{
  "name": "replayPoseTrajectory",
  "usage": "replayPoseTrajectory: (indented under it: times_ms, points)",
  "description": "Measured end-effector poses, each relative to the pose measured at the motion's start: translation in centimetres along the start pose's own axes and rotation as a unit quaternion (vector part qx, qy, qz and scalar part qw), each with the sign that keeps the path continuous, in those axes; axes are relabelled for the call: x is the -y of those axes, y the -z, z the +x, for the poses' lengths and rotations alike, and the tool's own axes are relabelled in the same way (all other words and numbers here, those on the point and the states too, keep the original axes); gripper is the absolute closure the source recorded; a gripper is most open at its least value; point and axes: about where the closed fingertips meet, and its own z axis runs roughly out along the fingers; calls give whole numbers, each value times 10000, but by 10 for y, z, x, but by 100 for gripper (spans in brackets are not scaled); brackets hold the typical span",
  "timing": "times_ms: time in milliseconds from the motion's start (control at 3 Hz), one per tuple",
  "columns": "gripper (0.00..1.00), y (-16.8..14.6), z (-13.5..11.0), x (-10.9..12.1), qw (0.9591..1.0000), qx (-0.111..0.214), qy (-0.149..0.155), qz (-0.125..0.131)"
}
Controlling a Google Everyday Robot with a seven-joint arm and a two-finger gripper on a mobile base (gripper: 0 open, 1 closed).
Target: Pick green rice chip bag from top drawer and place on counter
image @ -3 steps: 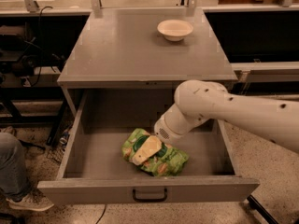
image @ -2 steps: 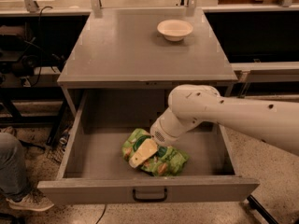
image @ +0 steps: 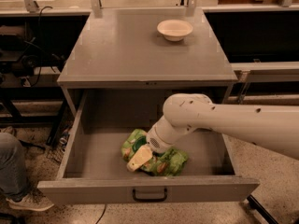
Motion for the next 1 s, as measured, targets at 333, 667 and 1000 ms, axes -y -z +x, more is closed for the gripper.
replayPoseTrajectory:
  times_ms: [333,667,1000]
  points:
    - [39,-4,4,0,10000,56,-61,-19]
    - [62,7,5,0,9995,270,-125,-55]
    - [92,54,1,0,9956,904,-159,-191]
